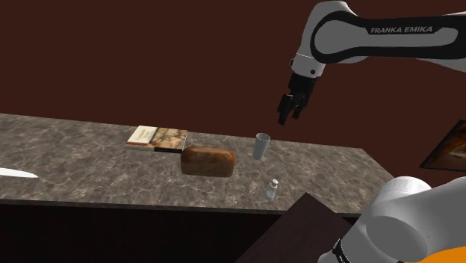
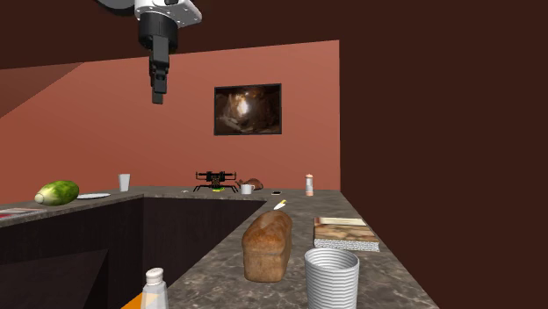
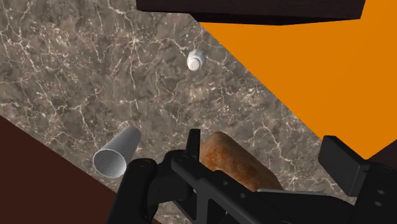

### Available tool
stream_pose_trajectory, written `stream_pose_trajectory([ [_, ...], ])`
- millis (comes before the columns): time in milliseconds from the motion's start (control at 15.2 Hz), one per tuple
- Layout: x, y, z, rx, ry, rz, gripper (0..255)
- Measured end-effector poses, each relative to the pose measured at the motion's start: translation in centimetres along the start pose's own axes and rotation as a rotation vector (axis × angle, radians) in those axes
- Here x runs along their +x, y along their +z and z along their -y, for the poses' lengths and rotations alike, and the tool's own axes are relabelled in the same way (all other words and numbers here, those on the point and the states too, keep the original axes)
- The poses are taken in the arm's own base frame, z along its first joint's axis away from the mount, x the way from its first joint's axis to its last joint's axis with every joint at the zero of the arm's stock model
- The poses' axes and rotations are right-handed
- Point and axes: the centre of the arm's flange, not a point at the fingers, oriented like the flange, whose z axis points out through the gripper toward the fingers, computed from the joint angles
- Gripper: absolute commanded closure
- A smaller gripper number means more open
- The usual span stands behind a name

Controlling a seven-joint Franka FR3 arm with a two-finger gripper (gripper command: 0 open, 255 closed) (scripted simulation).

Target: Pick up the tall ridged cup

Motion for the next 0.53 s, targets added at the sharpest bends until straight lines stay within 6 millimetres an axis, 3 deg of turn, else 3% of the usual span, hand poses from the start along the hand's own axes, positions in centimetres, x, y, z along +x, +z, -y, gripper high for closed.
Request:
stream_pose_trajectory([
  [528, 5.7, 6.9, -5.3, -0.022, -0.021, 0.009, 0],
])
